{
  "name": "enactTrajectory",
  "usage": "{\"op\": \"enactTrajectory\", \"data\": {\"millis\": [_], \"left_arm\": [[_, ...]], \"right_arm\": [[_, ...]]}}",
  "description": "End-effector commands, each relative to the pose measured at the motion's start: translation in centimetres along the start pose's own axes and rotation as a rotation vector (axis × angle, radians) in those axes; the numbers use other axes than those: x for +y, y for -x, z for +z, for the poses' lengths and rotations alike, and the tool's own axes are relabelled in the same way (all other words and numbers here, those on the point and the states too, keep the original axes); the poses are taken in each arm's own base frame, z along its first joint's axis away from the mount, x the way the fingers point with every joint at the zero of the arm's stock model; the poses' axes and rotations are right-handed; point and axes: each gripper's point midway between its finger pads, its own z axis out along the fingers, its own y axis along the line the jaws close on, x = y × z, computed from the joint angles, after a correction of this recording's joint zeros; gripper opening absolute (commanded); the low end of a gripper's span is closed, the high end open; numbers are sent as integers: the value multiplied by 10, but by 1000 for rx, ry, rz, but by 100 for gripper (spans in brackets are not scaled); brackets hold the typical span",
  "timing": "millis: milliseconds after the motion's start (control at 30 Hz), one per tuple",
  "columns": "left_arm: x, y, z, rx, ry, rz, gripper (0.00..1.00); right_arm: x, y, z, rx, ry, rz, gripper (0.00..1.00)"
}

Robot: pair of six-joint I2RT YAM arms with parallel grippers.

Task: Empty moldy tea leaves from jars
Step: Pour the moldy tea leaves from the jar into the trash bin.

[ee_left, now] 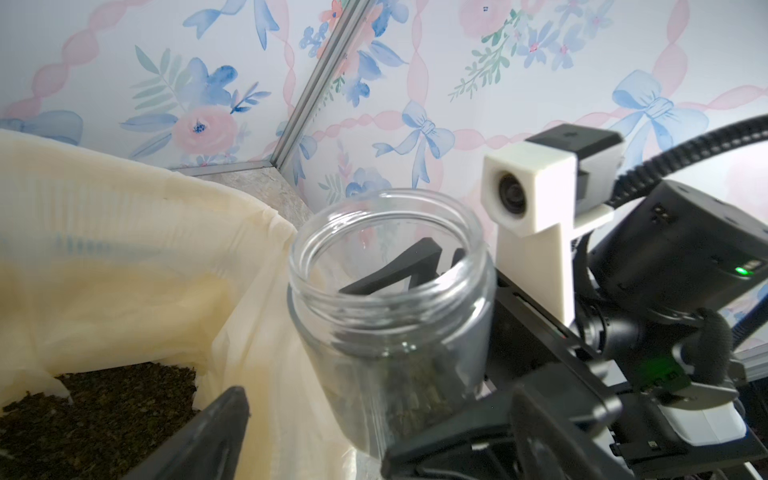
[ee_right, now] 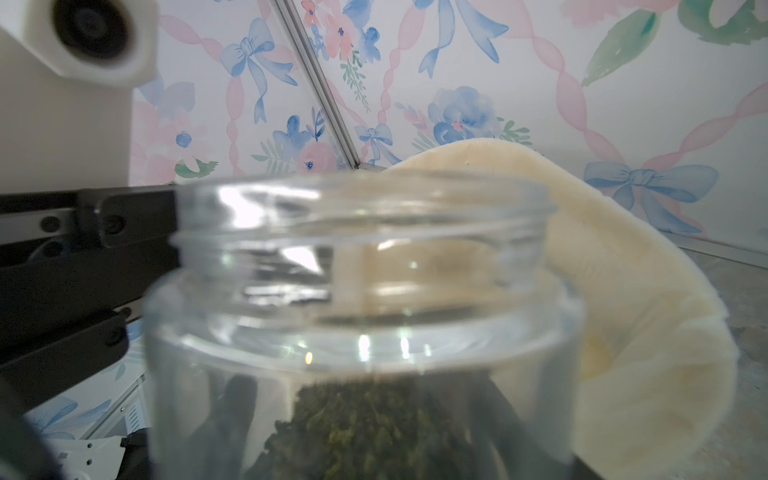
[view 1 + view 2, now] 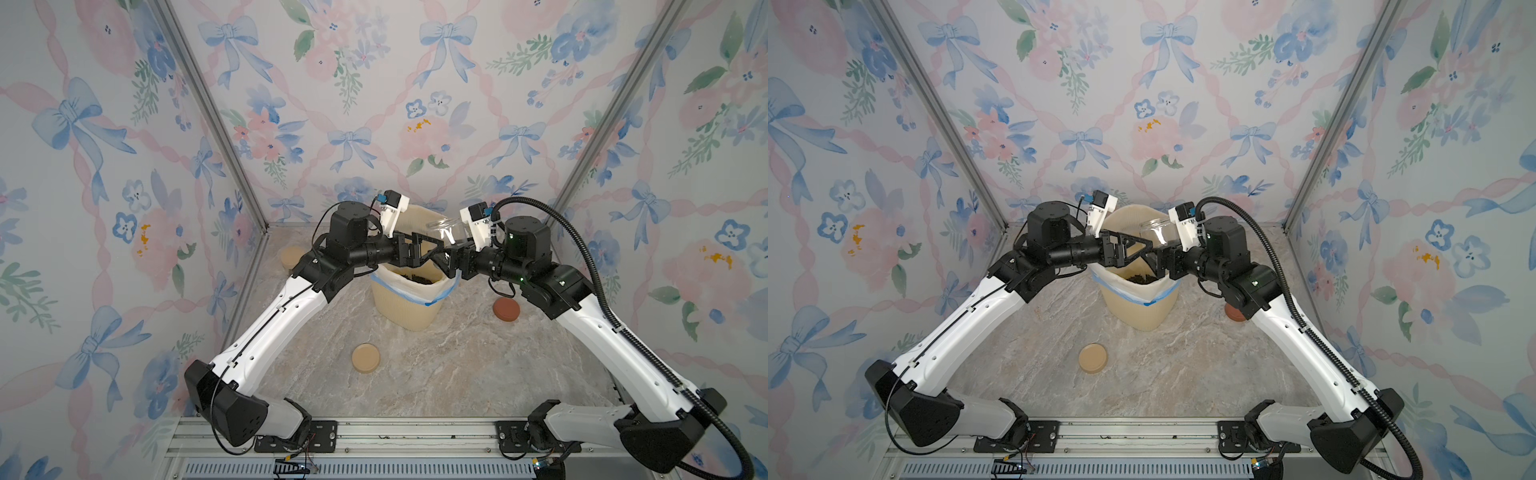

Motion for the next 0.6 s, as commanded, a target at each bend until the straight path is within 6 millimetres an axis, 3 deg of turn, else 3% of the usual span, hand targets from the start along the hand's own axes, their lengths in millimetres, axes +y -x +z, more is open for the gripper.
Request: {"op": "enactTrajectory", "data": {"millis": [0,567], "left_arm": [[-14,13,2,-23,-71,-4,98],[-26,10,17,6,-226,-139,95]], "right_arm": [[15,30,-13,-125,57,-22,72],[26,22,-9,-124,80,-72,72]]}}
